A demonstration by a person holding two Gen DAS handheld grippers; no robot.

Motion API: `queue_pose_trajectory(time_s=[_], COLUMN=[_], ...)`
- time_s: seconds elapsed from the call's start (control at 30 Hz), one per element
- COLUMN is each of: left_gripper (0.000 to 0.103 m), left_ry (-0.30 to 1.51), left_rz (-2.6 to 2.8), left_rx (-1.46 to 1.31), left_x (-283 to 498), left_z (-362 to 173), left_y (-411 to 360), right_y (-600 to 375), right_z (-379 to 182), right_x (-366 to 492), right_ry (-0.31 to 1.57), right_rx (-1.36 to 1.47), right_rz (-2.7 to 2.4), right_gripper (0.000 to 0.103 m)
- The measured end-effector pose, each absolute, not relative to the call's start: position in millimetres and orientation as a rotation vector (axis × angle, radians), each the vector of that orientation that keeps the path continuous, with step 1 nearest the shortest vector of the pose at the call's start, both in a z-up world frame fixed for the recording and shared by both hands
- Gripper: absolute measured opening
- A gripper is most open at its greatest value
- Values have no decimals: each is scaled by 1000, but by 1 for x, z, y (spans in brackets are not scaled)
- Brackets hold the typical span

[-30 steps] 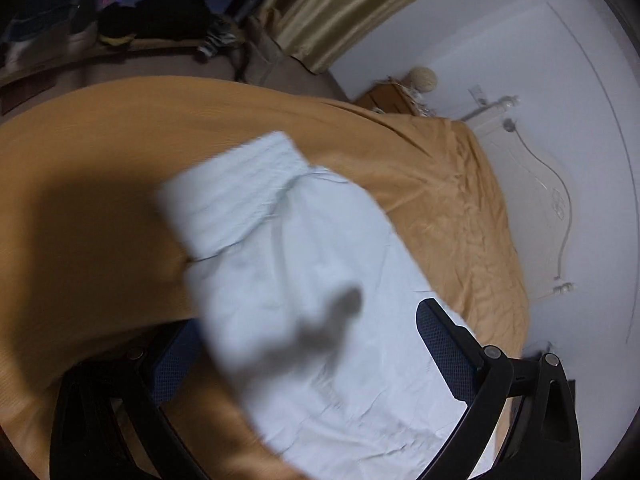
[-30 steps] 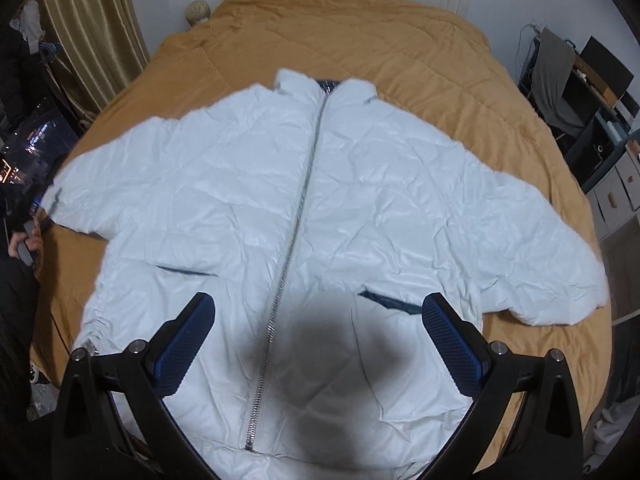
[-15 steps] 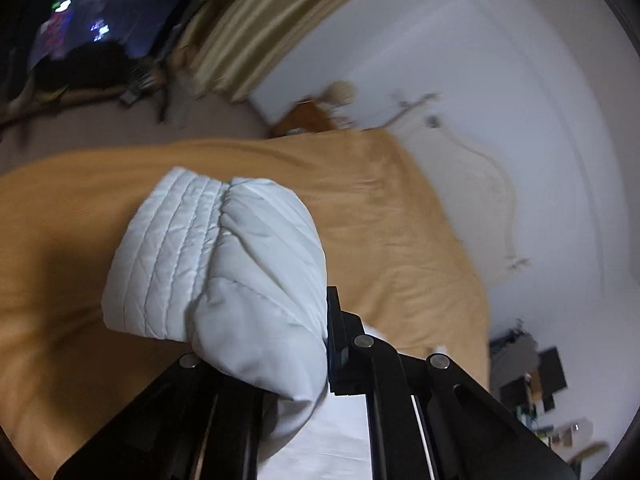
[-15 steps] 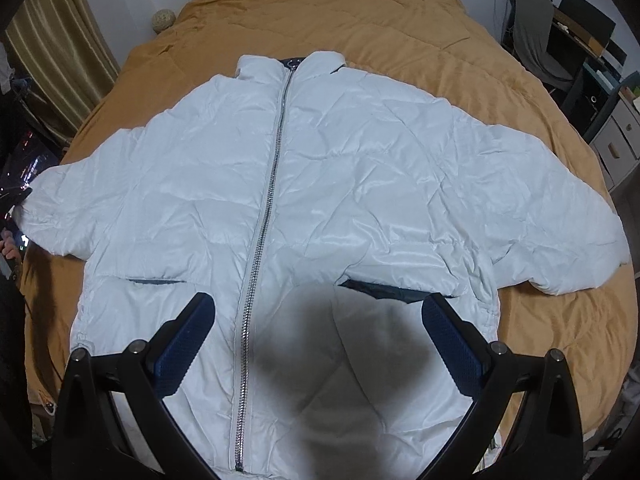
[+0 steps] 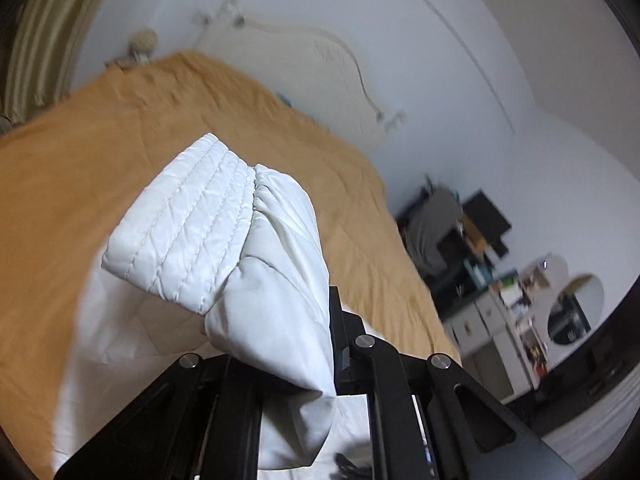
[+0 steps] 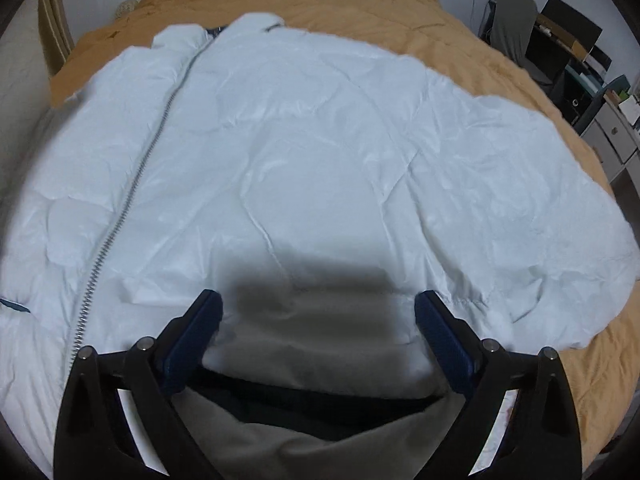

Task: Fold large clothes

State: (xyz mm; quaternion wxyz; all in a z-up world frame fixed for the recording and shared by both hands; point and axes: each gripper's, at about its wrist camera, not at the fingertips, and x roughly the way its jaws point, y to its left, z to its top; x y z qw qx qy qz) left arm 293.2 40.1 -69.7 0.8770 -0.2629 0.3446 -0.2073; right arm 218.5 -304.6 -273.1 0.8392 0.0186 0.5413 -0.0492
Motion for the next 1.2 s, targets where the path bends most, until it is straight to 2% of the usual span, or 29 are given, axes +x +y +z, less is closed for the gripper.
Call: queue_pose_trajectory(time_s=[0.07, 0.2, 0.4, 0.47, 0.6, 0.8, 0.87, 1.07, 1.1, 1.13, 1.2], left_gripper=[8, 8, 11, 11, 12, 14, 15, 15, 15, 15, 15], left_ry=[801, 936, 1183, 1191, 1183, 1183, 1186, 1213, 1210, 1209, 1209], left_rz=[-459, -466, -402, -409, -416, -501, -508, -531, -533, -534, -553], left_rx=[-550, -513, -534, -545, -442, -555, -547, -568, -567, -557, -528], left_x=[304, 320, 321, 317, 310, 283, 281, 289, 289, 288, 288], left_z=[-99, -172, -308, -335, -328, -302, -299, -304, -304, -303, -299], left_y=[7, -46, -78, -74, -79, -63, -62, -51, -51, -50, -54], right_y=[-310, -316, -344, -357, -374, -358, -332, -234, -221, -208, -184], right_z=[-279, -272, -238, -228, -190, -109, -96, -119, -130, -138, -159], right_x=[221, 214, 177, 167, 174, 237, 269, 374, 388, 398, 408], right_ry=[1160, 1155, 1086, 1060, 1000, 963, 1013, 1329, 1384, 1415, 1475], right_rx=[66, 81, 151, 188, 219, 225, 195, 126, 143, 154, 130], right_rz=[-91, -77, -83, -78, -92, 39, 81, 153, 178, 197, 197], right_gripper=[102, 103, 103, 103, 103, 103, 103, 102, 101, 96, 94])
